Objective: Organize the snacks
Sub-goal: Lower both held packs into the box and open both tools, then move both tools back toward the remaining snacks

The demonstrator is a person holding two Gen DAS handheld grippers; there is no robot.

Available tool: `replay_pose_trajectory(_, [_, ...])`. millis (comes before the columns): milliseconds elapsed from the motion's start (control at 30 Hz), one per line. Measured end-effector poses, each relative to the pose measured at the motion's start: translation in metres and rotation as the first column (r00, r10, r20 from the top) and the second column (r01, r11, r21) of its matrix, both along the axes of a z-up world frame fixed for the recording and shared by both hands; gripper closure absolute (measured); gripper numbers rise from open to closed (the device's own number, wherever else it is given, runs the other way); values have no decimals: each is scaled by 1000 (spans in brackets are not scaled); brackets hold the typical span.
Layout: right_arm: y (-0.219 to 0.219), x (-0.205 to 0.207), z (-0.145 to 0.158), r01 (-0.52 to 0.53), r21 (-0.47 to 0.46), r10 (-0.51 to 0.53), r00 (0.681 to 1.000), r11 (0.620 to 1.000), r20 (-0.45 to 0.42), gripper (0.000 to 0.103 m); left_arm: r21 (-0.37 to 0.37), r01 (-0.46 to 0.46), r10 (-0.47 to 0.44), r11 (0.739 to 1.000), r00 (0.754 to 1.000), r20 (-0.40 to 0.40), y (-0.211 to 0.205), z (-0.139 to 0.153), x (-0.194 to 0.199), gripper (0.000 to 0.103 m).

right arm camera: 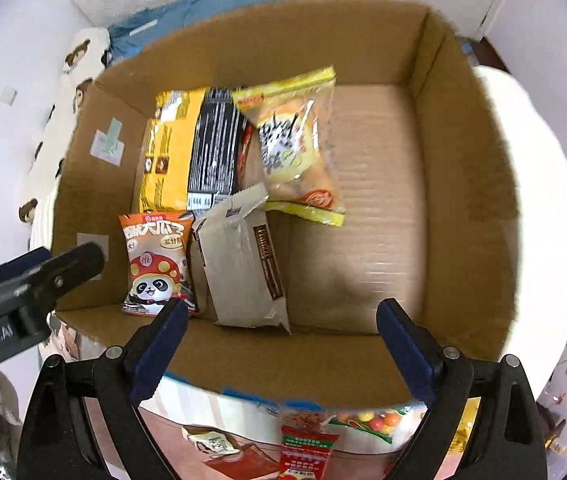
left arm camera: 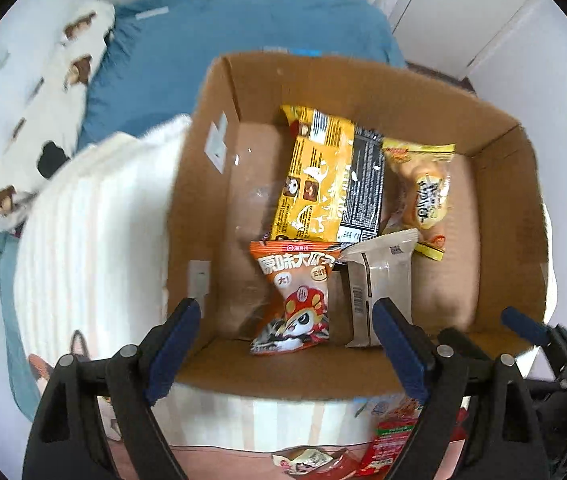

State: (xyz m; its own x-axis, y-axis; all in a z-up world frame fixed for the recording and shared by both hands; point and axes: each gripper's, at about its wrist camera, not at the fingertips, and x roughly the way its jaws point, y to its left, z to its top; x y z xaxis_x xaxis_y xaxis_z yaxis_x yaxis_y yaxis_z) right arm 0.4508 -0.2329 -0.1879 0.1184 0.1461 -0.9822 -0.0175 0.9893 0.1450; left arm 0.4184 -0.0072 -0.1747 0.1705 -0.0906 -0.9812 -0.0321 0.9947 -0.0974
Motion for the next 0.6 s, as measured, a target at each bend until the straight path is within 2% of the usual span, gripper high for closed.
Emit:
replay_pose_trajectory(200, [-8, -27, 40, 14, -20, -12, 994, 1000, 112, 6, 17, 10, -11, 1000, 995, 98, 6, 32, -34, 15])
replay_pose_trajectory(400, [-14, -60, 78, 8, -21, -4, 980, 1000, 198, 6, 29, -8, 1, 1000, 977, 213, 9, 66, -77, 15])
replay_pose_trajectory(600, [-13, -98, 106, -10, -2, 10, 966, 1000, 257, 6, 21, -1, -5, 1000, 958, 286, 5, 96, -117, 15])
